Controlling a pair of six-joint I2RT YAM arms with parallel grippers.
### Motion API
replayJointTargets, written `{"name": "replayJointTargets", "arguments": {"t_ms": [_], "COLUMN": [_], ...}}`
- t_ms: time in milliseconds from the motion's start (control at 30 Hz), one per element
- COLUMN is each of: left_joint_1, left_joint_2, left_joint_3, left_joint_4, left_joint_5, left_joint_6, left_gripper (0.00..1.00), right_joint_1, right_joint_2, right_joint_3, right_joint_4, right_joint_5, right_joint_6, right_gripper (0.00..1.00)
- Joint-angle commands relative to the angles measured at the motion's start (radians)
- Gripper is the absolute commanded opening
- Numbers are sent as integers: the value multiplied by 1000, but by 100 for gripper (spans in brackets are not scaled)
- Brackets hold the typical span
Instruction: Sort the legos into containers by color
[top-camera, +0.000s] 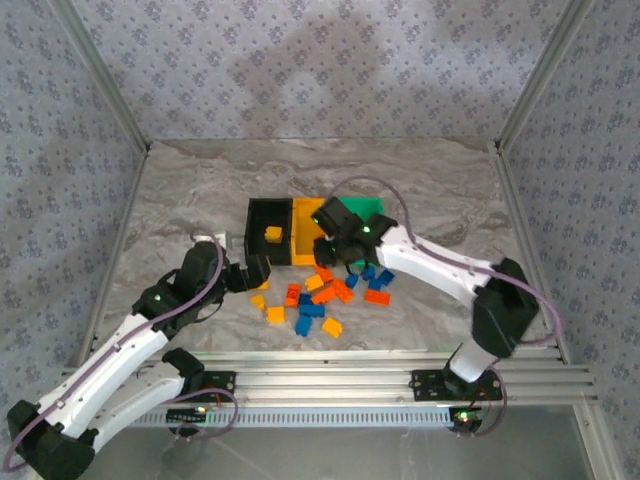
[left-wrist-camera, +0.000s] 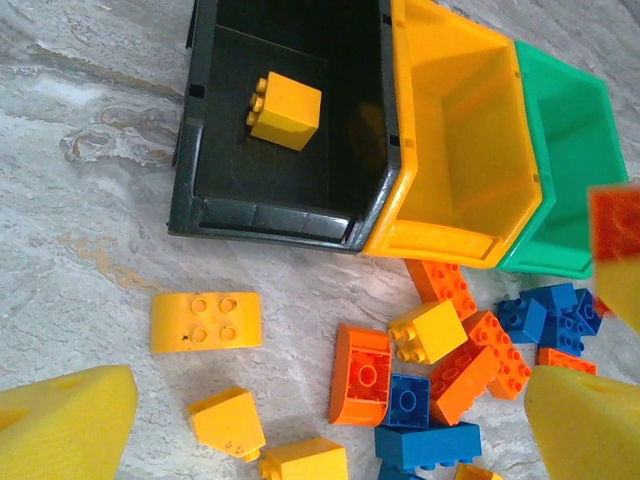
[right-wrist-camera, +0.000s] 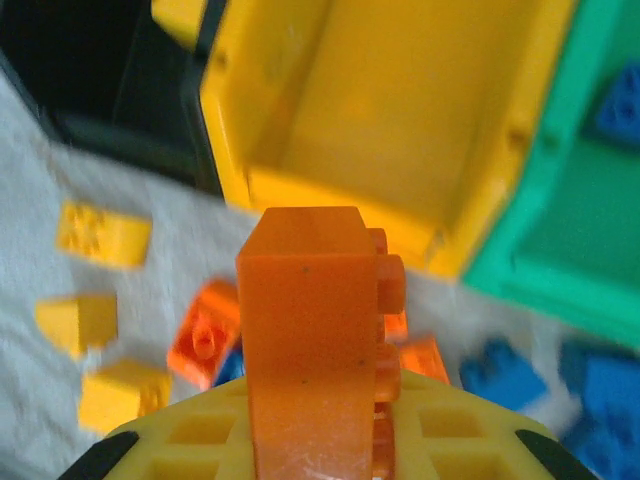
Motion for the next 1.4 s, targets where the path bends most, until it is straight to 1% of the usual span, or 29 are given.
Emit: {"name": "replayJointTargets", "arguments": {"t_ms": [0,133,200,300,400,433,500,567,667,800,900,1033,1133,1233,1367], "left_joint_1": [8,16,18,20,19,20,20,19,19,20,19,21,22,24,24], "left_joint_2": [-31,-43,-37,-30,-32,-34,-36,-35,-33,-29,-22,-19,-9,5,23], "left_joint_3": [-18,-39,-43,-44,-43,-40,-39,-32,-21,-22,-30,-57,-74,-78,-77], "left_joint_4": [-33,-39,-47,-63,-74,-77,-75,-75,-75,-71,-65,-40,-25,-18,-10], "left_joint_5": [-10,20,31,44,47,47,53,59,62,62,65,68,70,70,70], "left_joint_6": [-11,-30,-32,-24,-16,-13,-10,-4,7,13,10,-2,-12,-15,-17], "left_gripper": [99,99,99,99,99,99,100,100,99,99,99,99,100,99,99], "right_joint_1": [-41,-83,-95,-106,-110,-112,-111,-112,-111,-104,-100,-104,-120,-180,-257], "right_joint_2": [147,290,338,383,385,378,353,311,197,-10,-174,-358,-444,-485,-479], "right_joint_3": [123,249,298,348,371,375,372,346,244,35,-132,-369,-505,-607,-653], "right_joint_4": [-9,-13,-20,-29,-27,-28,-29,-24,16,68,69,45,14,49,118], "right_joint_5": [5,11,22,12,10,9,10,11,29,54,85,92,112,72,46], "right_joint_6": [-53,-48,-44,-35,-24,-21,-17,-10,13,57,110,187,233,270,270], "right_gripper": [14,15,19,31,46,49,54,55,56,59,61,62,63,63,62]}}
